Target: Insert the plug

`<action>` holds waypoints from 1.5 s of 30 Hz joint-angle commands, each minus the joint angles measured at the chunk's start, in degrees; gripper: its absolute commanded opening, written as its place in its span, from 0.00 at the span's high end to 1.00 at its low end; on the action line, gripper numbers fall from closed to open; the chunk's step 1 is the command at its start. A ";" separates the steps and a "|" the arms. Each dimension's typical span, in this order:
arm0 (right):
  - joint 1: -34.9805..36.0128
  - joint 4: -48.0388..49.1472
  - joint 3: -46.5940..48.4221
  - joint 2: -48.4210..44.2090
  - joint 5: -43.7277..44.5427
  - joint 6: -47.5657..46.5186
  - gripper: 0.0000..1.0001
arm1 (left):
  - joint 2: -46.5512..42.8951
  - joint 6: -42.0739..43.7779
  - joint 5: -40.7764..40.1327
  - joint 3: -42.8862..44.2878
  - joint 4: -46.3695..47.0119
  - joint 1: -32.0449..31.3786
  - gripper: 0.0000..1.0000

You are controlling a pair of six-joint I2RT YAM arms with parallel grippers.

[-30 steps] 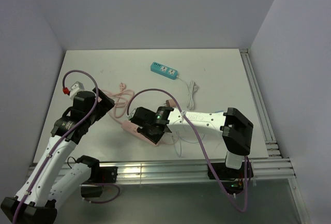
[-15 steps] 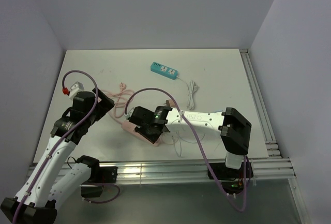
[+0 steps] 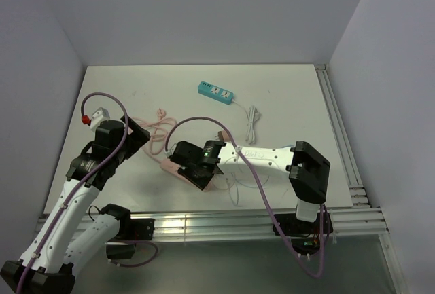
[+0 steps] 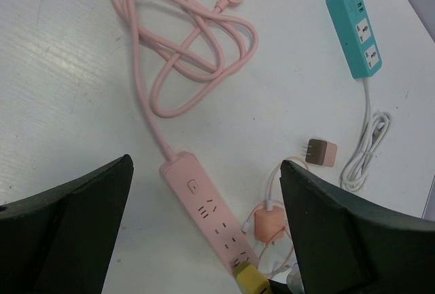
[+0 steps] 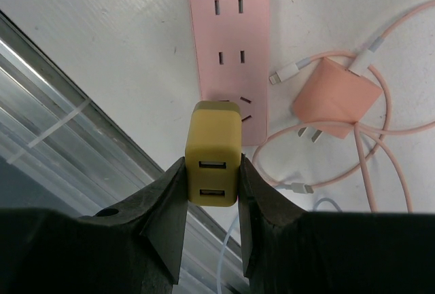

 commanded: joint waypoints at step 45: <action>-0.28 14.20 -18.70 9.58 3.94 8.96 1.00 | -2.29 1.40 0.32 0.17 0.08 0.22 0.06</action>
